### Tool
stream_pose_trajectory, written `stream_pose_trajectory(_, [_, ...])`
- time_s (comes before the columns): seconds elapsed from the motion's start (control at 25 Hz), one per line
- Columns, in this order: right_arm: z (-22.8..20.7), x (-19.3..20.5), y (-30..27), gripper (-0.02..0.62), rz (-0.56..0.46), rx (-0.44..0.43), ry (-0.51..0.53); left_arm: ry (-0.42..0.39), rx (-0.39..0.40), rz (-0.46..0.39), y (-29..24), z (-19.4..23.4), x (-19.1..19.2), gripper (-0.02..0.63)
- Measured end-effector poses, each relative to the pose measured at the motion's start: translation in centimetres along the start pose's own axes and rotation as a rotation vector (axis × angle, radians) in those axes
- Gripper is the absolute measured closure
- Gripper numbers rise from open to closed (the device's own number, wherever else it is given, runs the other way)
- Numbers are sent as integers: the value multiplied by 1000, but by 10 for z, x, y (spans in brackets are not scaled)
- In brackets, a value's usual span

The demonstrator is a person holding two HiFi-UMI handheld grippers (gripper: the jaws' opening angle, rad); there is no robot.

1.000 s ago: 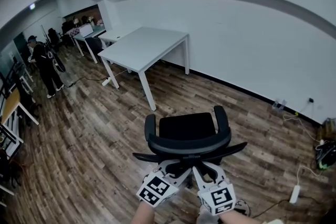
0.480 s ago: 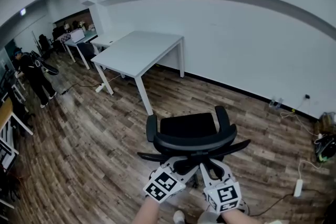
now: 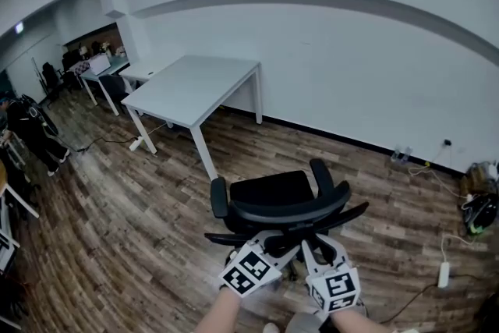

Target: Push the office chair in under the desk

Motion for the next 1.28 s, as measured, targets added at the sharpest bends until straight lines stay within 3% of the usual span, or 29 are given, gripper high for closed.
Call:
stream_pose_trajectory(0.24, [-17, -2, -23, 511, 7, -13, 9, 14, -11, -3, -13, 20, -12, 511])
stream_pose_trajectory(0.44, [-23, -5, -41, 511, 15, -81, 32, 31, -50, -3, -19, 36, -15, 511])
stream_pose_trajectory(0.64, [-42, 3, -52, 476, -11, -283, 128, -22, -133, -17, -29, 47, -17, 481])
stream_pose_trajectory(0.72, [-54, 2, -51, 417, -28, -367, 116, -21, -150, -33, -30, 50, -19, 479])
stream_pose_trajectory(0.8, [-71, -3, -52, 405, -51, -411, 92, -11, -163, -54, -29, 54, -22, 474])
stream_pose_trajectory(1.08, [-164, 11, -95, 403, -16, -343, 54, 94, -200, -161, -13, 66, -18, 433])
stream_pose_trajectory(1.28, [-193, 28, -128, 383, 53, -329, 45, 157, -282, -179, 13, 88, 1, 385])
Point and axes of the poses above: the fingertips, and each gripper's own axes: y backward along the fingers, z to its left, x out of its underside, the point moved 1 cm from there along y, backward along the fingers, and after that the axes turned 11 degrees about y, right-handed, at the moved point
